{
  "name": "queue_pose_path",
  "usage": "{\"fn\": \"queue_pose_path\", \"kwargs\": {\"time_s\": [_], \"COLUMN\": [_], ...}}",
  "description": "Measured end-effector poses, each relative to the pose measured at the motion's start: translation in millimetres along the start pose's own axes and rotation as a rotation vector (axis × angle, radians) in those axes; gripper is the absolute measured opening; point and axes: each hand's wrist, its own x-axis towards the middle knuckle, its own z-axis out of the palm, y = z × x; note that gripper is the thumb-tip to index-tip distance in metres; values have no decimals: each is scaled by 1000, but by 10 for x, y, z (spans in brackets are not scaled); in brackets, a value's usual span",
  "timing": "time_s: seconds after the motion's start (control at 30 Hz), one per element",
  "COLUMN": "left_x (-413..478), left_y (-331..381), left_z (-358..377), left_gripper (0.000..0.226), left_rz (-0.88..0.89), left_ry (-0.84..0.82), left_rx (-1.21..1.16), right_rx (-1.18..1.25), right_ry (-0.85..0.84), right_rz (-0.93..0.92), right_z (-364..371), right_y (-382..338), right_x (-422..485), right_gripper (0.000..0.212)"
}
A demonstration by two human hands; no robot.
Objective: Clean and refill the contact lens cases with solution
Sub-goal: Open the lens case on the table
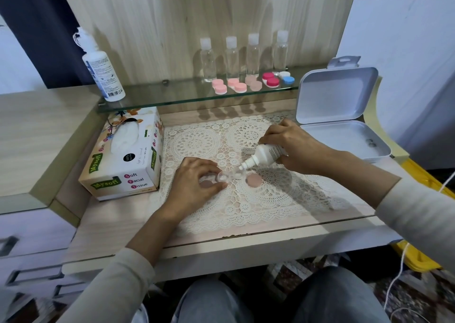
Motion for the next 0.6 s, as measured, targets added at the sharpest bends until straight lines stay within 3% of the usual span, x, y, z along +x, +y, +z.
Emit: {"fn": "queue_pose_path", "kwargs": {"time_s": [0.6], "left_x": [-1], "left_y": [-2], "left_z": [-3], "left_gripper": [29], "left_rz": [-14], "left_ry": [-16], "left_rx": [8], "right_rx": [34], "right_ry": [-11], "right_rz": [46], "right_z": [8], "right_y": [18], "right_x": [-8], "right_gripper": [55]}}
